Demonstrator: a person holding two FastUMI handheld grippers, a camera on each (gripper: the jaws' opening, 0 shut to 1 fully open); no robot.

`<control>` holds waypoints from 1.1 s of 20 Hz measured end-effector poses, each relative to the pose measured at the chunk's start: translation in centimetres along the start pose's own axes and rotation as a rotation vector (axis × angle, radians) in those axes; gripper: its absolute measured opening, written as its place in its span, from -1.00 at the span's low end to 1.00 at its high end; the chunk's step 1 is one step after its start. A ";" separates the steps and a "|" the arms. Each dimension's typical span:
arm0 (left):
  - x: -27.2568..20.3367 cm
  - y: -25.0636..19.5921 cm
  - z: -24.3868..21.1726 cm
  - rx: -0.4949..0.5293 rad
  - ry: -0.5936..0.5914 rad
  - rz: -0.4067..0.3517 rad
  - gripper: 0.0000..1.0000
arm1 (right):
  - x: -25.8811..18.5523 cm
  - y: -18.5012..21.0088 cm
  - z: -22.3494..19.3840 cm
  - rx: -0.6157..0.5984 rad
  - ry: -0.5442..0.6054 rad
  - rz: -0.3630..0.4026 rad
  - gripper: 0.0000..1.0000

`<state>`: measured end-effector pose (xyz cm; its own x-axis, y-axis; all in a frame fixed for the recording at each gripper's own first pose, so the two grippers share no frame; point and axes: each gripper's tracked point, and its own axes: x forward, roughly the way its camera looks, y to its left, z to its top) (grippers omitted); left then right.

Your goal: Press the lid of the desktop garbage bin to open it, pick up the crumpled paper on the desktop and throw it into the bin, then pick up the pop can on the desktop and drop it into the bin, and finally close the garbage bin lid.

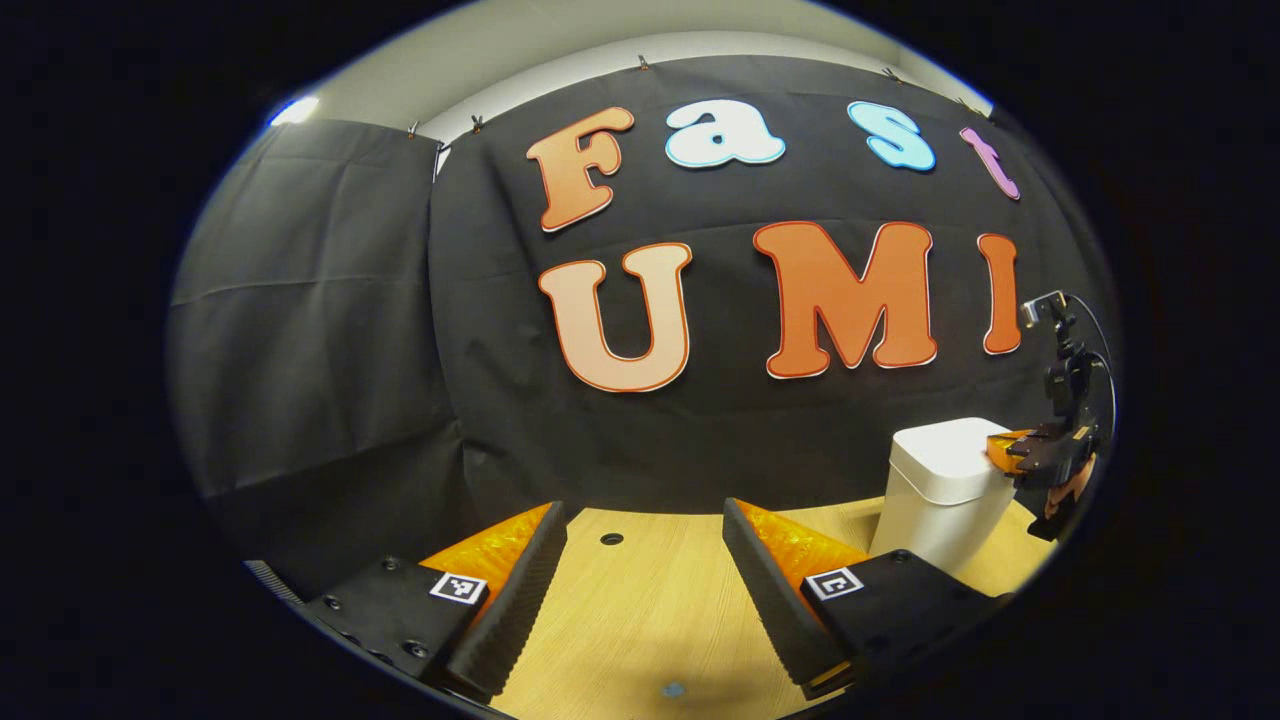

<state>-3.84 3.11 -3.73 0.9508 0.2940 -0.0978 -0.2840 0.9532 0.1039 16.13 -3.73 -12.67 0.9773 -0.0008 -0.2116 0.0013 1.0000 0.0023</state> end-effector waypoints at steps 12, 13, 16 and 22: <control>-0.6 0.0 -2.0 -0.024 0.029 -0.083 1.00 | -4.4 1.3 1.1 -0.130 -0.017 0.044 -0.96; -0.5 -0.1 -2.4 -0.023 0.038 -0.092 0.99 | -5.0 1.5 1.1 -0.133 -0.025 0.049 -0.94; -0.4 -0.5 -3.5 -0.012 0.058 -0.116 0.99 | -6.5 2.5 0.9 -0.124 -0.028 0.074 -0.96; 0.0 -1.2 -5.3 -0.001 0.100 -0.164 0.99 | -9.1 6.0 -1.0 -0.083 0.003 0.173 -0.80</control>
<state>-4.13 2.39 -9.13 0.9672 0.1405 -0.2115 -0.1268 0.9889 0.0772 7.00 2.33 -11.66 0.9608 0.1713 -0.2178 -0.1845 0.9820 -0.0413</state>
